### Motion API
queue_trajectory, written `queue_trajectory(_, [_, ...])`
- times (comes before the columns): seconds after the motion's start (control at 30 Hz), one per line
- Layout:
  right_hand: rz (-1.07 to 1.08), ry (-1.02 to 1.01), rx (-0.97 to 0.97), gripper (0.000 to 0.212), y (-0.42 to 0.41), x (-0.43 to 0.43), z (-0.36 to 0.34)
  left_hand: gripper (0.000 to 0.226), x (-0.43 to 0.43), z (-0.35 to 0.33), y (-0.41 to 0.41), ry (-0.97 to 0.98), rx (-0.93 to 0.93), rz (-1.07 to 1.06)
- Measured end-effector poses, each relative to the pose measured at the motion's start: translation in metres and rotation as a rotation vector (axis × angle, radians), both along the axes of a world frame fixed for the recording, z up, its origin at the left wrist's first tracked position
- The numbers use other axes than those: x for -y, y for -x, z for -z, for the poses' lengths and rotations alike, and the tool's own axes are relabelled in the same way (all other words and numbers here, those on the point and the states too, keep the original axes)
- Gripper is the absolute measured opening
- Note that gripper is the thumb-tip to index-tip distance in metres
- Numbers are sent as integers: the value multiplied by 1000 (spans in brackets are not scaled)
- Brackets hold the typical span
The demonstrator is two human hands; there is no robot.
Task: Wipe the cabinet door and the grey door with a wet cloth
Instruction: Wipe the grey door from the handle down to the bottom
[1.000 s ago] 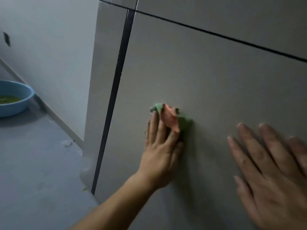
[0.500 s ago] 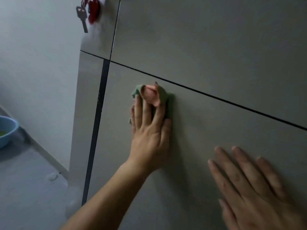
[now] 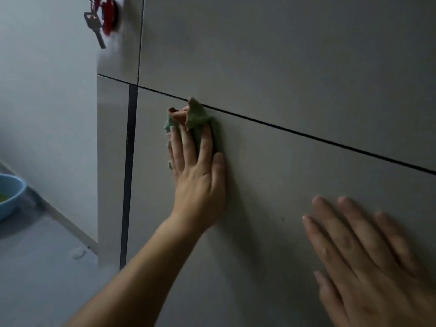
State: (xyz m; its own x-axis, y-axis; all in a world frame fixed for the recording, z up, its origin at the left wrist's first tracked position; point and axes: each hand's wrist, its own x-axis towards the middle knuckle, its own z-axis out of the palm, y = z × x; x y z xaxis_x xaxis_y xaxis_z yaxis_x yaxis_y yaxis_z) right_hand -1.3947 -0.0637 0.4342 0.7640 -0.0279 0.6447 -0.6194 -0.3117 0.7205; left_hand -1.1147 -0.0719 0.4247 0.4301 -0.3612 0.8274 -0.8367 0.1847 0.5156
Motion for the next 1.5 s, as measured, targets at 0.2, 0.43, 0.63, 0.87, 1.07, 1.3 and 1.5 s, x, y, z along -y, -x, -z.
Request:
queue_trajectory(0.2, [-26,-90,26,63,-9,-7,10,66,-23,111,116,-81,326,109])
queue_trajectory(0.43, [-46,-179,-152,63,-33,-2,45,68,-11,164,46,-41,-293,35])
queue_trajectory(0.63, [-64,-227,-243,61,-53,-1,77,64,-17,218,136,-112,-187,104])
queue_trajectory(0.87, [-99,-342,-345,59,-55,-2,107,65,-25,279,147,-195,-534,110])
queue_trajectory(1.07, [-115,-428,-393,61,-67,-3,149,64,-17,300,137,-160,-752,102])
queue_trajectory(1.3, [-117,-461,-446,57,-79,0,188,58,-32,338,138,-457,-906,227])
queue_trajectory(1.5, [-92,-595,-450,61,-83,8,201,62,-7,338,4,-212,-1010,36])
